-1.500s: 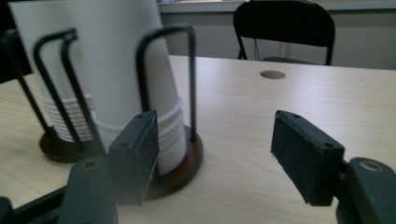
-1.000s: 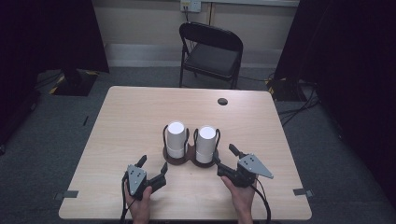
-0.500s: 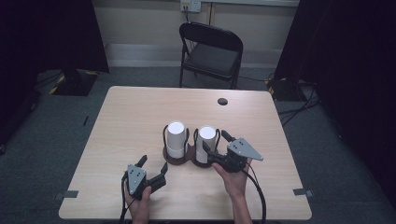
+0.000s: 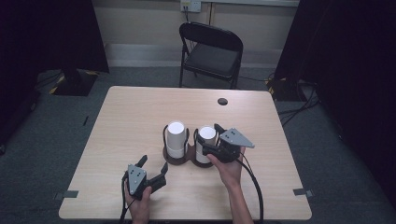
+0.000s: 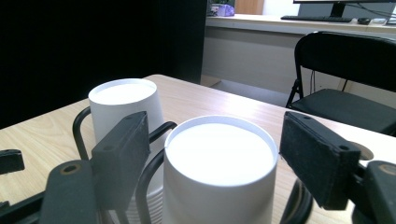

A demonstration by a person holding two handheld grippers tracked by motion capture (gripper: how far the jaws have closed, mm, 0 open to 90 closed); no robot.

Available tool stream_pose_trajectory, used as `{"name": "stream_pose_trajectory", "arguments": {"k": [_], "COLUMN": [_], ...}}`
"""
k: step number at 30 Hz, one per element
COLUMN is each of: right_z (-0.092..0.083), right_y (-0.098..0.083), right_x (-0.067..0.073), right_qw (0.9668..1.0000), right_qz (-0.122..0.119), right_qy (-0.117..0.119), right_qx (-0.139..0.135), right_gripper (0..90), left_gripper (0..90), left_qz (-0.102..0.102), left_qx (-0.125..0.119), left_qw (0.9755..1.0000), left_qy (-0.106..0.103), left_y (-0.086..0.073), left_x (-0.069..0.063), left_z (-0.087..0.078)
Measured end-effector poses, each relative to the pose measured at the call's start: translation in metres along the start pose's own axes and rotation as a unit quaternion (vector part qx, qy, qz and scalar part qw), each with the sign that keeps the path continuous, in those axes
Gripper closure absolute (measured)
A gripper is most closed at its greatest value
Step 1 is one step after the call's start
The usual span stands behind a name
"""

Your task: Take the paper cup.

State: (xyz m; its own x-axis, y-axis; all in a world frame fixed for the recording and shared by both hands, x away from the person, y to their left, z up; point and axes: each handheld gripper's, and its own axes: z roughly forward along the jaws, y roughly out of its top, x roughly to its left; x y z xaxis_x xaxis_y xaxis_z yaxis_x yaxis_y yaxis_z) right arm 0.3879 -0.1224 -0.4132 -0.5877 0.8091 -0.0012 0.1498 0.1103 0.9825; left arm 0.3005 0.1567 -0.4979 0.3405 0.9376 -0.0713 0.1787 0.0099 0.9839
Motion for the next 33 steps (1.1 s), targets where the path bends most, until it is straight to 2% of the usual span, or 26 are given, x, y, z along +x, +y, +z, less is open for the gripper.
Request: {"name": "stream_pose_trajectory", "arguments": {"k": [8,12,14,17,20,25,29,33], "right_z": [0.011,0.012,0.013,0.014,0.016,0.016,0.016,0.013], "right_y": [-0.005,-0.006,-0.007,-0.007,-0.008,-0.008,-0.007,-0.004], "right_x": [-0.004,-0.005,-0.005,-0.005,-0.005,-0.005,-0.006,-0.007], "right_qw": [0.9999,0.9999,0.9998,0.9998,0.9995,0.9994,0.9995,0.9997], "right_qz": [0.005,0.006,0.002,0.001,0.0,-0.001,0.003,0.008], "right_qy": [0.008,0.007,0.004,0.007,0.013,0.011,0.014,0.015], "right_qx": [0.01,0.013,0.021,0.02,0.03,0.033,0.03,0.018], "right_gripper": [26.1,27.6,31.5,31.9,31.7,32.5,33.0,33.2], "left_gripper": [18.5,18.5,18.5,18.5,18.5,18.5,17.1,16.0], "left_qz": [0.002,0.001,0.001,0.0,0.001,0.004,0.011,0.01], "left_qx": [-0.001,0.0,0.0,0.0,0.001,0.002,0.006,0.006], "left_qw": [1.0,1.0,1.0,1.0,1.0,1.0,0.9999,0.9998], "left_qy": [0.0,0.0,0.0,0.0,0.0,-0.003,-0.011,-0.013], "left_y": [0.0,0.0,0.0,0.0,0.0,0.0,0.0,0.001], "left_x": [0.0,0.0,0.0,0.0,-0.001,0.0,-0.001,-0.001], "left_z": [0.0,0.0,0.0,0.0,0.0,0.001,0.001,0.002]}}
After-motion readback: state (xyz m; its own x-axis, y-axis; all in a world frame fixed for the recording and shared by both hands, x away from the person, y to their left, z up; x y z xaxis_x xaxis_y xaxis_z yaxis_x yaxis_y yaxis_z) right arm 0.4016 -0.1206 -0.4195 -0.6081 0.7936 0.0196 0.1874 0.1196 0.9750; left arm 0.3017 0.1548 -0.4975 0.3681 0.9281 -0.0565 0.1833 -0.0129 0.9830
